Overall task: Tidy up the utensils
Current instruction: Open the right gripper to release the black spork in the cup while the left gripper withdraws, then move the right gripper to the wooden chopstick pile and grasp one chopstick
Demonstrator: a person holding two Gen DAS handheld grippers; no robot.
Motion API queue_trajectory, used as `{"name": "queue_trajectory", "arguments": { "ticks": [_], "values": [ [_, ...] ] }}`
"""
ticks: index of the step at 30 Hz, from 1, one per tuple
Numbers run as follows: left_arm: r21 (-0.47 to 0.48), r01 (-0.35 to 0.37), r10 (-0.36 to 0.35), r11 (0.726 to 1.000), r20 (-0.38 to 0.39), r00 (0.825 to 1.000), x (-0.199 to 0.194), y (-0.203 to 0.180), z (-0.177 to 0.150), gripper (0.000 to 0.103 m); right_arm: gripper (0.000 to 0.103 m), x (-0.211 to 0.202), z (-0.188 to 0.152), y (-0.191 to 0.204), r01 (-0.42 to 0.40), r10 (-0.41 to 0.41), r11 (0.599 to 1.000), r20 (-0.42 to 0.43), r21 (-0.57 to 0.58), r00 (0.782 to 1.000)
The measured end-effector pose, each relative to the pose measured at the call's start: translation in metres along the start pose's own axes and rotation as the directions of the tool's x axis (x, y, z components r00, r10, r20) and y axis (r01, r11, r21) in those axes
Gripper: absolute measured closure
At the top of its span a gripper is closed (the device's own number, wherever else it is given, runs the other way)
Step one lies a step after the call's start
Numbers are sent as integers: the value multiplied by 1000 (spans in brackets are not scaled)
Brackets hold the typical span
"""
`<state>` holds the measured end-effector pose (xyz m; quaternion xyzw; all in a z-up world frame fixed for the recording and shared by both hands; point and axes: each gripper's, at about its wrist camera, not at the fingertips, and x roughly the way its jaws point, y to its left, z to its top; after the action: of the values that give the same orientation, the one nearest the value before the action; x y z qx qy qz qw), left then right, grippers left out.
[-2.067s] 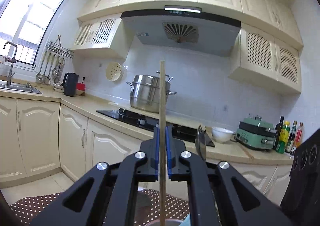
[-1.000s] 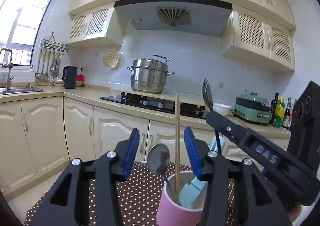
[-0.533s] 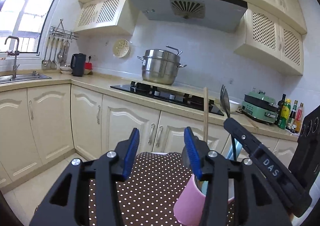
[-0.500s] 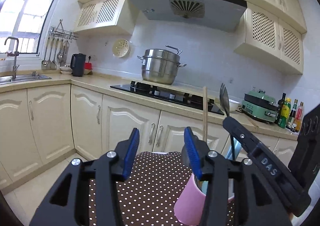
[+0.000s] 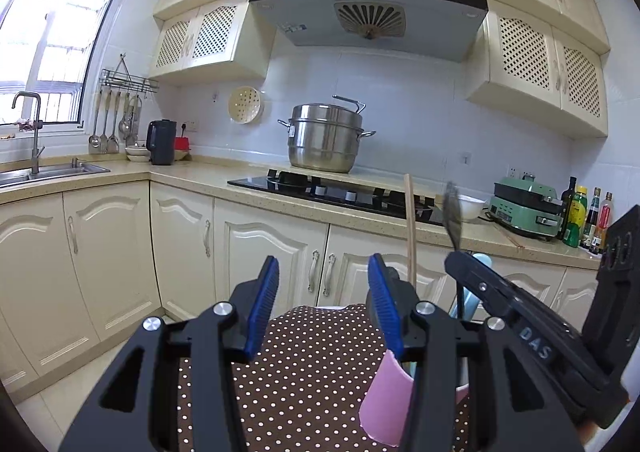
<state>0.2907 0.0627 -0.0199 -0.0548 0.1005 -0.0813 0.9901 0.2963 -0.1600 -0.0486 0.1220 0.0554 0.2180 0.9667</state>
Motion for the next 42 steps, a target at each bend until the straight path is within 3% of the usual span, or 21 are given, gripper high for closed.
{"name": "queue_trajectory", "arguments": {
  "ticks": [2, 4, 5, 22, 26, 37, 42],
  "values": [
    [6, -6, 6, 1000, 4, 1000, -2, -1, 1, 57, 87, -5, 0, 0, -5, 5, 1000, -24, -1, 1000],
    [13, -10, 10, 1000, 2, 1000, -5, -3, 3, 57, 59, -8, -1, 2, 13, -14, 1000, -47, -17, 999],
    [13, -11, 11, 1000, 0, 1000, -6, -3, 3, 57, 36, -11, -2, 4, 17, -18, 1000, -46, -24, 999],
    [63, -63, 61, 996, 28, 998, -83, -24, 9, 57, 36, -97, 18, 11, 90, -91, 996, -35, -25, 995],
    [89, -75, 72, 993, 42, 997, -108, -34, 8, 57, 30, -126, 24, 16, 110, -112, 992, -23, -53, 993],
    [122, -60, 63, 991, -22, 998, -161, -59, -9, 55, 22, -182, 17, 20, 134, -140, 986, -59, -95, 988],
    [139, -57, 68, 989, -72, 995, -172, -64, -22, 55, 20, -196, 10, 13, 136, -145, 988, -133, -77, 980]
  ]
}}
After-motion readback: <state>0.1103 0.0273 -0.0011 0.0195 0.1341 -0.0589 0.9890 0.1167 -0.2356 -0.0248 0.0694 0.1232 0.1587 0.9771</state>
